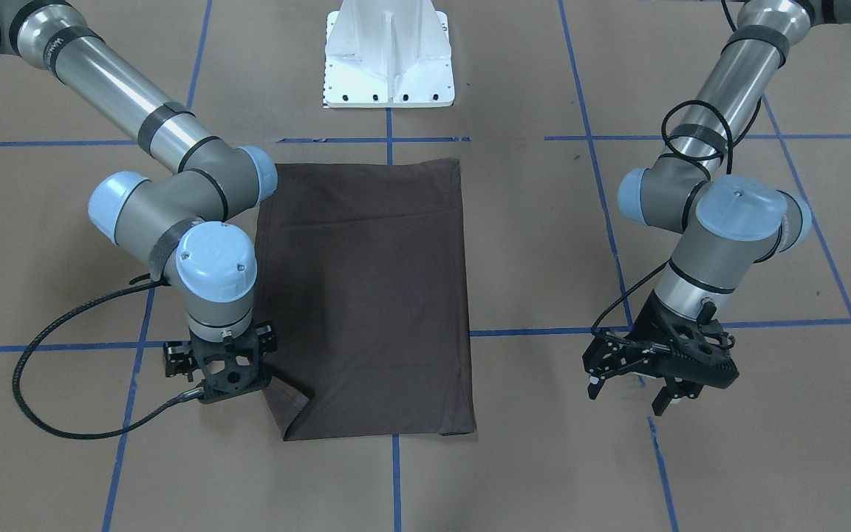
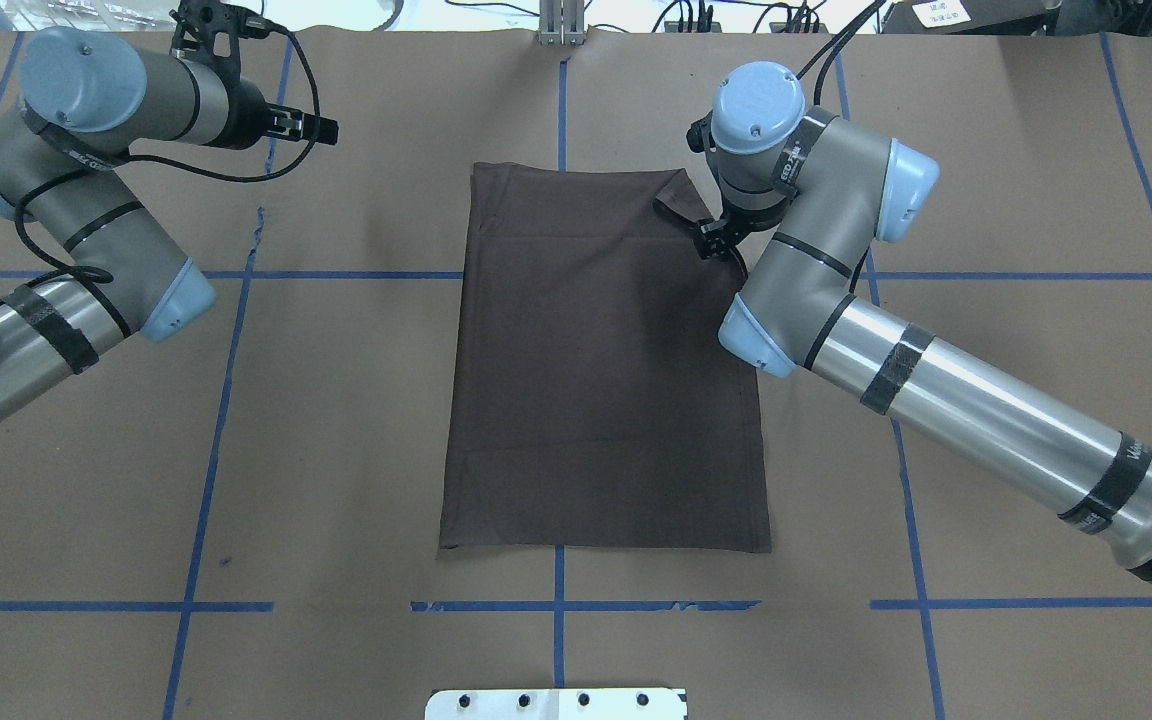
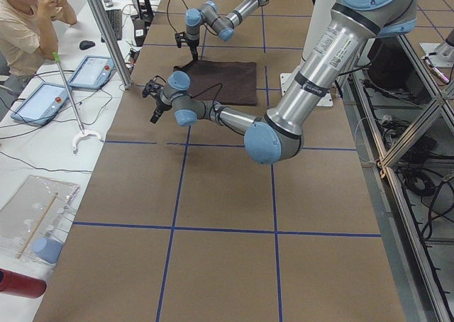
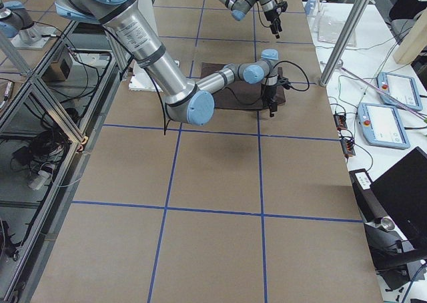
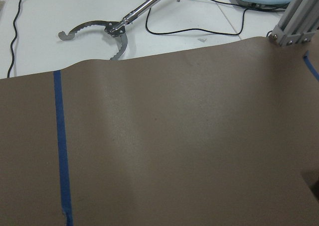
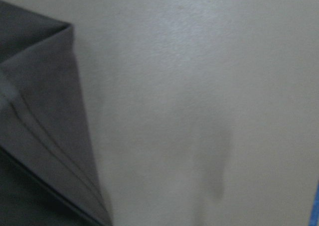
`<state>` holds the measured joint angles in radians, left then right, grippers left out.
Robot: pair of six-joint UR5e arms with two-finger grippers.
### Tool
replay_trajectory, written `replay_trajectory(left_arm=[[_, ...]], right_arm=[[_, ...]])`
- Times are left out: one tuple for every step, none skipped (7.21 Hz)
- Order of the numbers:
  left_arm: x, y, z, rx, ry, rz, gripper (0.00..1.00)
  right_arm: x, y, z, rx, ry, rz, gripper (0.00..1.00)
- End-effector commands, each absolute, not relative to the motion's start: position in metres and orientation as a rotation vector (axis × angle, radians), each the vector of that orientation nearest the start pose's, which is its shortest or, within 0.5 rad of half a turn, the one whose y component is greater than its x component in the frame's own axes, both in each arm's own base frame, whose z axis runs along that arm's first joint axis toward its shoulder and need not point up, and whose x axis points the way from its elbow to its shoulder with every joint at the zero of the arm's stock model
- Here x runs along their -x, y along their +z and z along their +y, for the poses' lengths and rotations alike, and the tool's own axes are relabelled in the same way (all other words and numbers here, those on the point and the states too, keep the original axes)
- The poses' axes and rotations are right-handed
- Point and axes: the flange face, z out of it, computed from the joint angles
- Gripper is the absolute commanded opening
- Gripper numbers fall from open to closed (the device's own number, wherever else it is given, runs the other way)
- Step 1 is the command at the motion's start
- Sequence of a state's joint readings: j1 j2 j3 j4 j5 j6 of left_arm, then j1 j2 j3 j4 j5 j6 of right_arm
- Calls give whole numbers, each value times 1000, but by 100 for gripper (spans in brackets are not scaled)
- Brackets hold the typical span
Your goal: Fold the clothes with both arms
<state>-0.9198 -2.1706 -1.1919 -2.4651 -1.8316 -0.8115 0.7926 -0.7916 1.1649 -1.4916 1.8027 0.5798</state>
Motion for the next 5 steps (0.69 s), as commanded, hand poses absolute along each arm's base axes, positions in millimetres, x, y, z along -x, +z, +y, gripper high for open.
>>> replay_trajectory(left_arm=[[-371,379,-664,-670,3,914,100],[-371,376,-663,-672,5,918,100],[-368,363,-660,-690,7,936,100],[-367,348,-652,-672,-48,979,100],[-385,328,-625,-627,-70,1026,100]], right_arm=[[430,401,-686,-187,-223,-400,100],[418,410,-694,-189,-202,-379,100],[410,382,-697,-222,-189,-425,100],[402,352,-687,-231,-177,-551,100],[392,341,-663,-238,-112,-649,100]])
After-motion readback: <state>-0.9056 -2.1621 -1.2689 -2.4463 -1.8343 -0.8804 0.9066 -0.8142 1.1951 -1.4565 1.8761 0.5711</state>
